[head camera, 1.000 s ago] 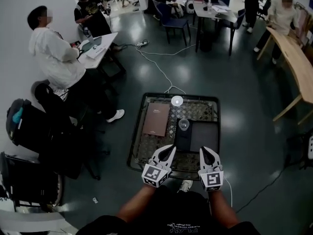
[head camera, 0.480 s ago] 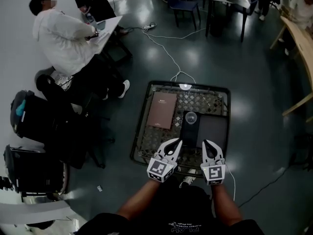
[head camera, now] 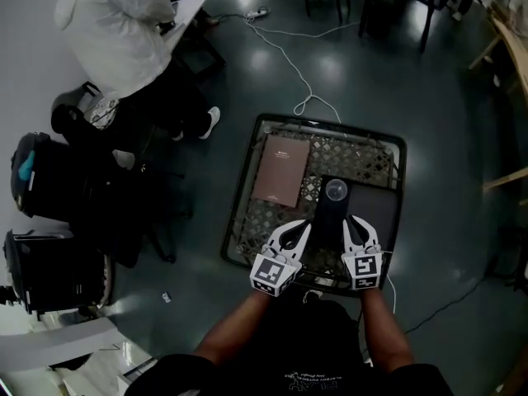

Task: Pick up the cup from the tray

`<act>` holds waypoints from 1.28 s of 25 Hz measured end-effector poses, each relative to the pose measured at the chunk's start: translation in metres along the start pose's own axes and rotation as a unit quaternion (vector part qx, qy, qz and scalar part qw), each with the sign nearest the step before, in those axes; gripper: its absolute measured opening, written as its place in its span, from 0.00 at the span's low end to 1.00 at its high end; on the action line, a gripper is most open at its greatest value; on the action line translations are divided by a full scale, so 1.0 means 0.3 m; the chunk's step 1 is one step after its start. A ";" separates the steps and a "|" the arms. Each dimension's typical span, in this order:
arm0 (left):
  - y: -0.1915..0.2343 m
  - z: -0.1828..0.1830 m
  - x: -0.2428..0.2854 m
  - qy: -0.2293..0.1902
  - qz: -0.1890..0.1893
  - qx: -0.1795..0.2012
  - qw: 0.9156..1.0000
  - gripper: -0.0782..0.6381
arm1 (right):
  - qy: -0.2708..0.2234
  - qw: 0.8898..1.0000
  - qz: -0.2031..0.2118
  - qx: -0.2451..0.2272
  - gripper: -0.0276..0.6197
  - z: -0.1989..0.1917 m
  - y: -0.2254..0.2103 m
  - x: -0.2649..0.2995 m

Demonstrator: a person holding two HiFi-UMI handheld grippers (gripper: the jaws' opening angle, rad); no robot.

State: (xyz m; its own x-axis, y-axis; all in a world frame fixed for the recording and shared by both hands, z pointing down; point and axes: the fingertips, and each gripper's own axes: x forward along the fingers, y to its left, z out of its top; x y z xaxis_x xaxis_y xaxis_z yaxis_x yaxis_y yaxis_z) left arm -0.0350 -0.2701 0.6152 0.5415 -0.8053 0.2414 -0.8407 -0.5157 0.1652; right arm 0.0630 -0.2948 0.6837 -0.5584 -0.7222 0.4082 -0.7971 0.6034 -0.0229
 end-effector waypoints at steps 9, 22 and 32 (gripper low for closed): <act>0.102 -0.045 0.015 0.016 0.008 -0.007 1.000 0.12 | 0.066 0.997 0.020 0.019 0.33 -0.117 -0.018 0.158; 0.174 -0.107 0.021 0.032 0.022 -0.025 0.999 0.12 | 0.127 0.991 0.029 0.025 0.46 -0.208 -0.076 0.368; 0.195 -0.126 0.016 0.038 0.036 -0.028 0.998 0.12 | 0.140 0.989 0.047 -0.006 0.49 -0.218 -0.088 0.445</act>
State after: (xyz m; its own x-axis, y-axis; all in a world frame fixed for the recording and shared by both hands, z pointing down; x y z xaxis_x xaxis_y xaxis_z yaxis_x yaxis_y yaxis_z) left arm -0.0812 -0.2932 0.6621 0.4802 -0.8142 0.3262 -0.8770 -0.4384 0.1967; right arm 0.0245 -0.3849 0.7984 -0.5434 -0.5419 0.6411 -0.7410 0.6686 -0.0629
